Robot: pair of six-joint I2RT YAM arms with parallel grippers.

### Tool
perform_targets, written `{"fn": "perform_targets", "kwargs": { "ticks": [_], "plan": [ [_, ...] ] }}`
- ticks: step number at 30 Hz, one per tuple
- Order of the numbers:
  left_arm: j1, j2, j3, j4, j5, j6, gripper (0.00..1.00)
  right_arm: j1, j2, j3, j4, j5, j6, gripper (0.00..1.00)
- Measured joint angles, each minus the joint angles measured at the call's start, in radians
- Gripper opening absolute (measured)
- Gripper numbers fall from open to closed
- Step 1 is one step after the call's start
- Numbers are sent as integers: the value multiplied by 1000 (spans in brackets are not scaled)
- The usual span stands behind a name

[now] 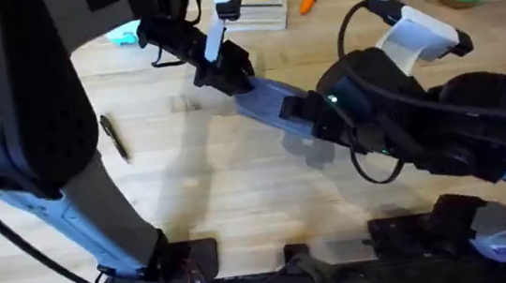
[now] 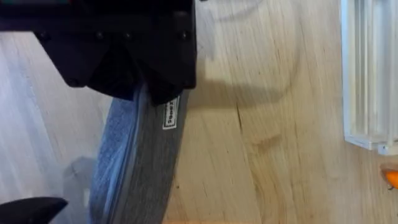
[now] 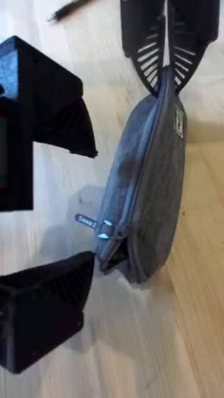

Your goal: Unzip the bag, pick up the pens from the table one at a time and place them inside, then zip the bag closed.

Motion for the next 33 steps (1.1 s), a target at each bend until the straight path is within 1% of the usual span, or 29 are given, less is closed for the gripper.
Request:
{"fn": "perform_targets", "kwargs": {
  "ticks": [5,11,13,16,19,21,29,33],
  "plan": [
    [0,0,0,0,0,0,43,-4,29,0,1,36,12,873],
    [0,0,0,2,0,0,43,-41,46,0,11,46,18,790],
    [0,0,0,3,0,0,43,-53,53,0,16,47,20,731],
    [0,0,0,3,0,0,43,-64,70,0,20,50,21,616],
    [0,0,0,3,0,0,43,-67,86,0,20,55,26,455],
    [0,0,0,3,0,0,43,-67,89,0,19,57,30,377],
    [0,0,0,3,0,0,43,-68,89,0,11,60,32,220],
    [0,0,0,3,0,0,43,-68,89,0,12,60,32,194]
  ]
}}
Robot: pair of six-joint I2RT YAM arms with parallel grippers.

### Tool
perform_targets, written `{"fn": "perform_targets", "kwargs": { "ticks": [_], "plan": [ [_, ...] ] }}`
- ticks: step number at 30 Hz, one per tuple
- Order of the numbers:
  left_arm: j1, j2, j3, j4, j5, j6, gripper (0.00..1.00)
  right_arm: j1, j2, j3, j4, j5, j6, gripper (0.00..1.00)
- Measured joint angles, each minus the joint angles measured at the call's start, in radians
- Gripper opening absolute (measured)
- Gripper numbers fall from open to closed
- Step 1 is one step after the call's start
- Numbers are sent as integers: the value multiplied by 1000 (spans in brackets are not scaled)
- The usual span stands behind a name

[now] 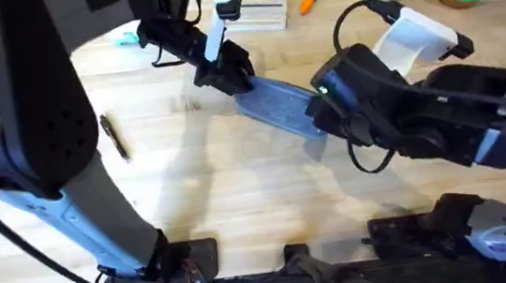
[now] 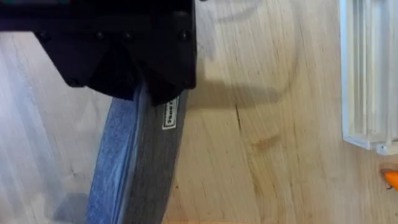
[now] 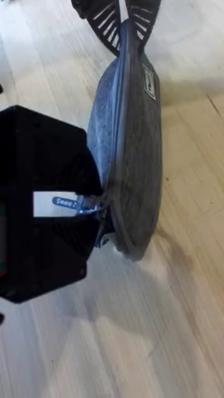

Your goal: Unzip the bag, pick up the pens from the table one at a time and place them inside, then zip the bag closed.

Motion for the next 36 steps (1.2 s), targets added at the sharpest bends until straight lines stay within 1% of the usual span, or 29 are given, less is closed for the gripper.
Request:
{"fn": "perform_targets", "kwargs": {
  "ticks": [6,7,9,12,13,23,27,32,36],
  "plan": [
    [0,0,0,0,0,0,43,0,-31,0,-9,-4,0,180],
    [0,0,0,3,0,0,43,0,-59,0,-22,-7,0,122],
    [0,0,0,3,0,0,43,0,-73,0,-27,-11,0,49],
    [0,0,0,3,0,0,43,0,-84,0,-31,-12,2,43],
    [0,0,0,0,1,-3,43,0,-153,0,-41,-23,3,37],
    [-1,0,0,-1,5,-3,43,-6,-248,0,-46,-24,3,38],
    [-7,0,0,-7,14,-4,43,-43,-285,0,-57,-35,3,37],
    [-28,0,0,-8,46,-6,43,-122,-334,0,-91,-57,3,33],
    [-33,0,0,-8,68,-7,43,-168,-365,0,-92,-72,3,34]
  ]
}}
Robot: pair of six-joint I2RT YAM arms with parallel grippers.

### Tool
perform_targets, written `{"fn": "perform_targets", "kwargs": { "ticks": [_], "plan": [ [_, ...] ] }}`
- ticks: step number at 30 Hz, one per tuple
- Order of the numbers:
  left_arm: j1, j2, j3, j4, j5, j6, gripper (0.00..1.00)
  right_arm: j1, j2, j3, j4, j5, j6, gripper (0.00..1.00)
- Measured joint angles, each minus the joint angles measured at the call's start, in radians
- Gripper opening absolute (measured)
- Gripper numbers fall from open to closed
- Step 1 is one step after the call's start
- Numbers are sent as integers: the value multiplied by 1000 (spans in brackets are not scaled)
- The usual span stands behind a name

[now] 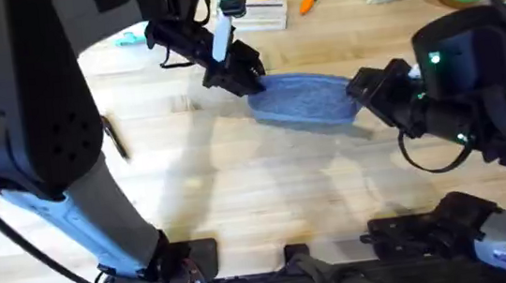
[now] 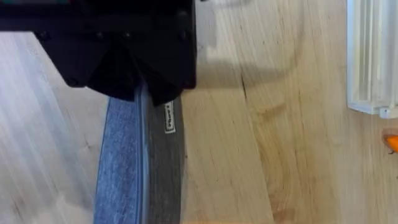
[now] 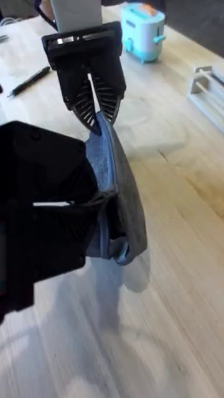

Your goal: Unzip the bag, pick up the pens from the table one at a time and place them inside, then zip the bag closed.

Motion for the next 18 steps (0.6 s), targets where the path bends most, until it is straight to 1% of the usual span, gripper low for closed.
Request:
{"fn": "perform_targets", "kwargs": {
  "ticks": [10,12,18],
  "plan": [
    [0,0,0,0,12,0,43,-48,-4,0,0,-28,-13,33],
    [0,0,0,0,21,0,43,-78,-4,0,3,-38,-20,33],
    [-2,0,0,0,27,0,43,-92,-4,0,3,-41,-24,33]
  ]
}}
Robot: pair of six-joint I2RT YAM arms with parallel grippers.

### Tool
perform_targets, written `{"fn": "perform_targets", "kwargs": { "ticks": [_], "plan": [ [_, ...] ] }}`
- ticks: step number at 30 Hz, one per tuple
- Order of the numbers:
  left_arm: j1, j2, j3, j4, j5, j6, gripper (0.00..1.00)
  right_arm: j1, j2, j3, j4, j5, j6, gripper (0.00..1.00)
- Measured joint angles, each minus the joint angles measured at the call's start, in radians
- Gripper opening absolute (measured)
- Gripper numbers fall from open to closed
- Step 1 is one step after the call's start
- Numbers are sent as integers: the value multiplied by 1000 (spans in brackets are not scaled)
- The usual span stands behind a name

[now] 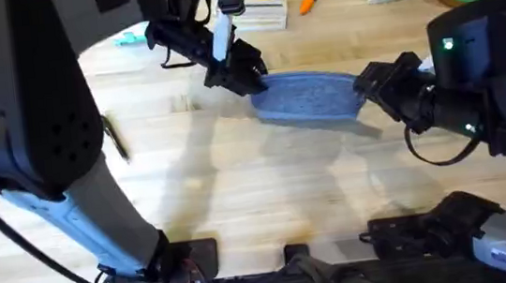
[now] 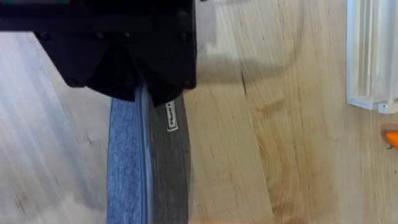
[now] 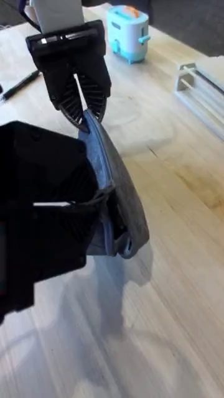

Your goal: Unzip the bag, pick up the pens from the table one at a time and place them inside, then zip the bag closed.

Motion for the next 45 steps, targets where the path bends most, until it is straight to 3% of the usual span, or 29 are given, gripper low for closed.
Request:
{"fn": "perform_targets", "kwargs": {
  "ticks": [13,32,40,45],
  "plan": [
    [0,0,0,1,-4,0,43,-14,0,0,30,-2,-50,33],
    [6,0,0,4,-49,0,43,-22,7,34,34,-51,-597,32],
    [29,0,0,4,-83,0,43,-11,246,143,40,-119,-652,32],
    [33,0,0,5,-94,0,43,34,418,272,40,-122,-702,31]
  ]
}}
